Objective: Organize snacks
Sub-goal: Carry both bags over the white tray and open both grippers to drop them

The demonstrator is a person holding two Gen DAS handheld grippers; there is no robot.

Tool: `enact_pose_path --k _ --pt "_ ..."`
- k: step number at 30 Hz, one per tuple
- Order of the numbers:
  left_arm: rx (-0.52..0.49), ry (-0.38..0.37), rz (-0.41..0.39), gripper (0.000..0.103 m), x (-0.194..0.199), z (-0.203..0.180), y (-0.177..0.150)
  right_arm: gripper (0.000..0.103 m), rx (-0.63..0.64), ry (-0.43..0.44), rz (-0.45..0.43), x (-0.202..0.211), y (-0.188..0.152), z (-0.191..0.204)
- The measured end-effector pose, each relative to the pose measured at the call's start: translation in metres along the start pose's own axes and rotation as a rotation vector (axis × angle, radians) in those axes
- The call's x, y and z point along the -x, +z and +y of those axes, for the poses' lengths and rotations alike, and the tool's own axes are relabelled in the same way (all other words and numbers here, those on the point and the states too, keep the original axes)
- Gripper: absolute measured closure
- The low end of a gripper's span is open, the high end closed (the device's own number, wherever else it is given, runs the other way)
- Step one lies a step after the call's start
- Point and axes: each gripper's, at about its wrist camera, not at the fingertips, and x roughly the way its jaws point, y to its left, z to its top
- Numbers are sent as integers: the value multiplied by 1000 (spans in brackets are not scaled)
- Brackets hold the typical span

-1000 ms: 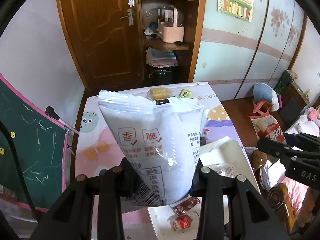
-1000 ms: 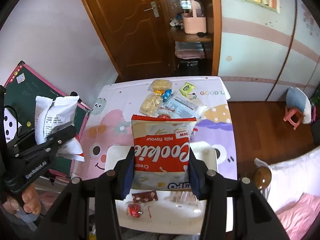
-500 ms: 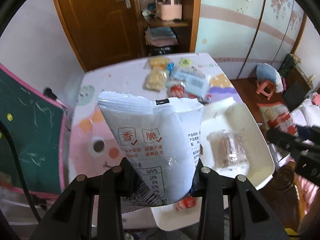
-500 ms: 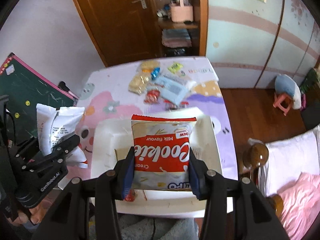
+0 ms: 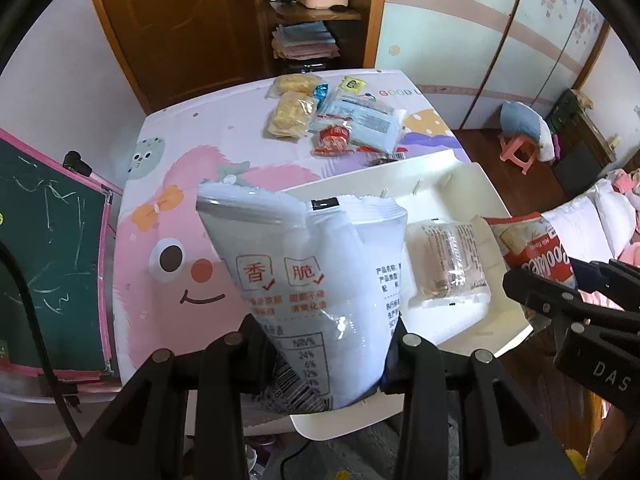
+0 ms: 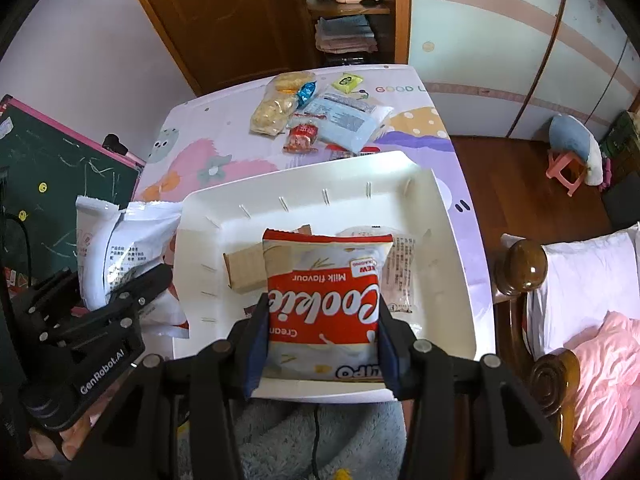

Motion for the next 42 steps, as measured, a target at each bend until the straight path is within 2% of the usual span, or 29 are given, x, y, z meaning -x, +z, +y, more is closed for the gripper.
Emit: enact_pose_path --k 12,14,16,19,42 --pt "-33 -15 22 64 -7 -10 -1 56 -24 -23 12 -4 -2 -6" --pt "-42 -18 19 52 -7 -12 -1 56 -22 -34 9 -3 -1 -5" --pt "-49 -19 6 32 -5 -13 0 55 -20 -45 1 -2 0 -6" --pt "-57 -29 -13 18 -2 -15 1 54 -22 -54 -9 -1 2 -6" --pt "-4 1 -46 18 7 1 14 52 39 -59 -66 13 19 9"
